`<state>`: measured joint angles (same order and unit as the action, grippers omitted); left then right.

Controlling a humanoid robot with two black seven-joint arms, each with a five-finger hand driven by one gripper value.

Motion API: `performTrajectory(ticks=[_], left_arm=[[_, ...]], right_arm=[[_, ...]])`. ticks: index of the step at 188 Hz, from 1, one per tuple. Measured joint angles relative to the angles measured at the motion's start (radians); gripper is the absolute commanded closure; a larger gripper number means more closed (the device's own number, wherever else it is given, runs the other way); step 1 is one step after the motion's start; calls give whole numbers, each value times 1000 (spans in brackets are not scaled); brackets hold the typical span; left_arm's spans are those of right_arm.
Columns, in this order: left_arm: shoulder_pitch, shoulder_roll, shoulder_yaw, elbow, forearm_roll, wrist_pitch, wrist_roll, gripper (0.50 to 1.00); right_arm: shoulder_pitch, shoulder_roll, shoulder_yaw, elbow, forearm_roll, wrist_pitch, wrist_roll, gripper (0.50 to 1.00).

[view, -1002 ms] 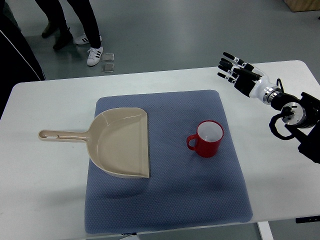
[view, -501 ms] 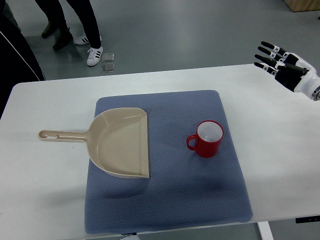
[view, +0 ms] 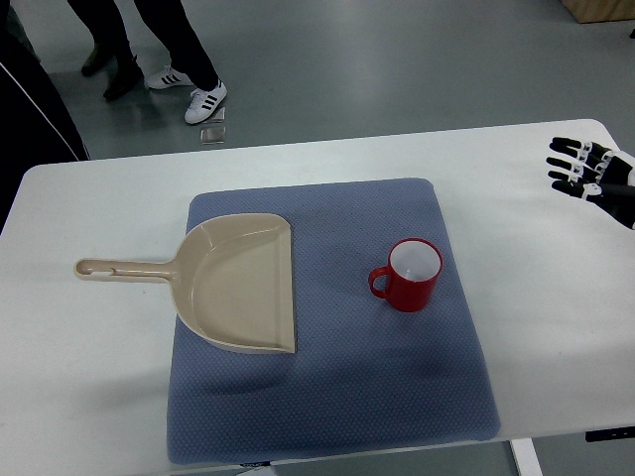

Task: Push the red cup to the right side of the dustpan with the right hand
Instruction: 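Lower the open right hand and move it toward the red mug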

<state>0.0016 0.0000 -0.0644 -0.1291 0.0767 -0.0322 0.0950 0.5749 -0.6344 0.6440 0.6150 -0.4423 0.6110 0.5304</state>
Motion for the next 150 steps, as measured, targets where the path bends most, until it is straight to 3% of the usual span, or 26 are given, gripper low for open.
performTrajectory(ticks=[31, 67, 150], left_arm=[[0, 0, 0, 0, 0, 0, 0, 500], [0, 0, 0, 0, 0, 0, 0, 500], [0, 0, 0, 0, 0, 0, 0, 500]], right_arm=[[-20, 12, -30, 33, -112, 0, 74, 566], [-54, 22, -92, 107, -203, 0, 80, 566], [-76, 65, -98, 121, -217, 0, 80, 566]])
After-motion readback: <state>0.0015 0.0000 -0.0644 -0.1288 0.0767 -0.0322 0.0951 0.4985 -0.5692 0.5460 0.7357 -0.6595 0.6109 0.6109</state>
